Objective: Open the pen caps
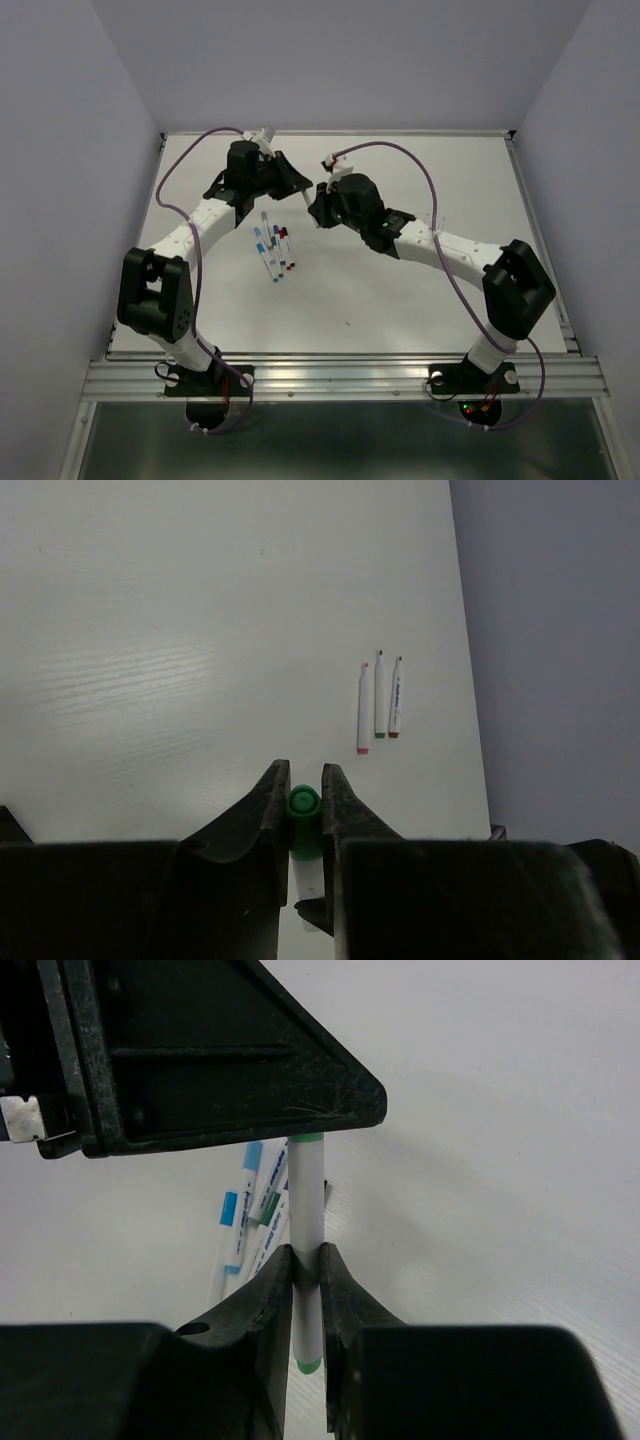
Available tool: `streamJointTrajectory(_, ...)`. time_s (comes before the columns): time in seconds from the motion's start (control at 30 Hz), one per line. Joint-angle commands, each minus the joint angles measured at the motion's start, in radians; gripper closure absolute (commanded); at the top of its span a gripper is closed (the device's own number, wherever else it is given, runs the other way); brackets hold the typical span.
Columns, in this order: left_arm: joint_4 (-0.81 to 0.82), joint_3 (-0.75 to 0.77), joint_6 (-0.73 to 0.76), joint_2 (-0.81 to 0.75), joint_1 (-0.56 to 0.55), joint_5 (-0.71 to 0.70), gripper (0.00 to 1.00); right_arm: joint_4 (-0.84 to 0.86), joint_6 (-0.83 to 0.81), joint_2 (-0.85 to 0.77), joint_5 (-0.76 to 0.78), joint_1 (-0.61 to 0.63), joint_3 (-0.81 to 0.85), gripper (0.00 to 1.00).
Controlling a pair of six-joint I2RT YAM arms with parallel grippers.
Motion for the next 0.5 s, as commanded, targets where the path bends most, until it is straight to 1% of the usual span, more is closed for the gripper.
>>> streamJointTrajectory(0.0, 0.038, 0.045, 0.012, -0.032, -0.003, -0.056, 1.00, 0.060, -0.003, -0.018, -0.034, -0.013, 0.008, 0.99)
streamJointTrajectory(0.07, 0.028, 0.060, 0.024, -0.035, 0.010, -0.103, 1.00, 0.063, 0.003, -0.035, -0.095, -0.013, -0.042, 0.99)
streamJointTrajectory(0.1, 0.024, 0.068, 0.033, -0.033, 0.032, -0.151, 1.00, 0.065, 0.011, -0.047, -0.174, -0.013, -0.061, 0.99)
streamJointTrajectory(0.13, 0.016, 0.078, 0.038, -0.030, 0.032, -0.175, 1.00, 0.066, 0.015, -0.051, -0.216, -0.013, -0.077, 0.99)
streamJointTrajectory(0.2, 0.016, 0.109, 0.044, -0.013, 0.088, -0.191, 1.00, 0.078, 0.060, -0.055, -0.291, -0.013, -0.128, 0.99)
streamJointTrajectory(0.23, 0.016, 0.120, 0.040, -0.009, 0.139, -0.205, 1.00, 0.110, 0.072, -0.050, -0.387, -0.013, -0.142, 0.99)
streamJointTrajectory(0.33, 0.010, 0.169, 0.038, 0.024, 0.205, -0.197, 1.00, 0.192, 0.111, -0.044, -0.487, 0.005, -0.196, 0.99)
streamJointTrajectory(0.4, -0.021, 0.207, 0.052, 0.039, 0.243, -0.223, 1.00, 0.204, 0.106, -0.048, -0.511, 0.014, -0.214, 0.99)
streamJointTrajectory(0.47, -0.036, 0.233, 0.060, 0.042, 0.256, -0.238, 1.00, 0.214, 0.106, -0.062, -0.525, 0.014, -0.226, 0.99)
